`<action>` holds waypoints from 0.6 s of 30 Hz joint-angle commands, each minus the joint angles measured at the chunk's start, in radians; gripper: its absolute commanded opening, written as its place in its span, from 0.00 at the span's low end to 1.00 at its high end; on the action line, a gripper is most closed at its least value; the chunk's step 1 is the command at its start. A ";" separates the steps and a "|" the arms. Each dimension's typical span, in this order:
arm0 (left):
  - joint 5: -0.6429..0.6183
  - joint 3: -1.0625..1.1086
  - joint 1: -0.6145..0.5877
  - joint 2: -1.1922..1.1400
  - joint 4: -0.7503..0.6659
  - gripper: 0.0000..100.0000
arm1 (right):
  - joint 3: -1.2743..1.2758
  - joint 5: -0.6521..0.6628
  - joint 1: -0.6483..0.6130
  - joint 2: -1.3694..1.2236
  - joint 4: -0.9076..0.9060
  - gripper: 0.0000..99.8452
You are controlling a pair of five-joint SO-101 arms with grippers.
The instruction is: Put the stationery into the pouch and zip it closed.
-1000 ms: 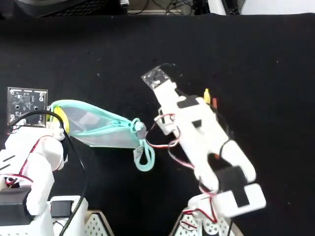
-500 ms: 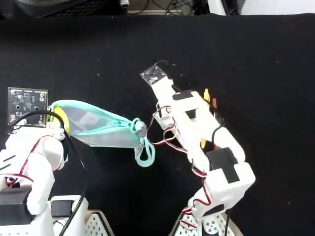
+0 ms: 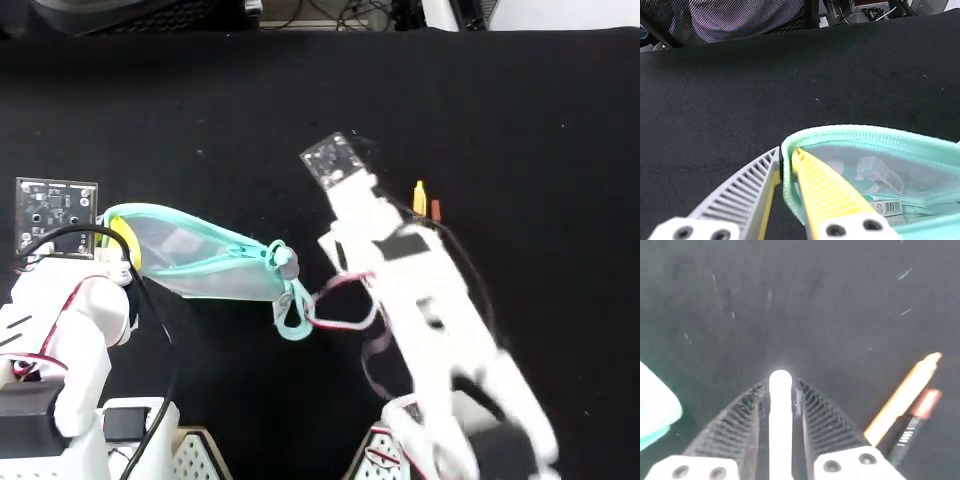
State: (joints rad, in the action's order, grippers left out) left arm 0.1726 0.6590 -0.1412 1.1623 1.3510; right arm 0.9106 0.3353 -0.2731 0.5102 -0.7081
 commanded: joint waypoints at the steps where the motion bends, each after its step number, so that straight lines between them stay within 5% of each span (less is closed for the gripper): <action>1: 0.005 0.166 -0.007 -0.021 0.011 0.05 | 0.005 -0.008 -0.014 0.369 -0.089 0.01; 6: 0.005 0.166 -0.007 -0.021 0.009 0.05 | -0.163 -0.014 -0.021 0.647 -0.253 0.01; 11: 0.005 0.166 -0.005 -0.021 0.009 0.05 | -0.349 -0.158 -0.153 0.711 -0.270 0.01; 18: 0.005 0.166 -0.005 -0.025 0.009 0.05 | -0.384 -0.195 -0.333 0.711 -0.080 0.01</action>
State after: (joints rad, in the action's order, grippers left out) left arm 0.1726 0.6590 -0.1412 1.1623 1.3510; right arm 0.5762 0.1542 -0.5524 1.2175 -0.8738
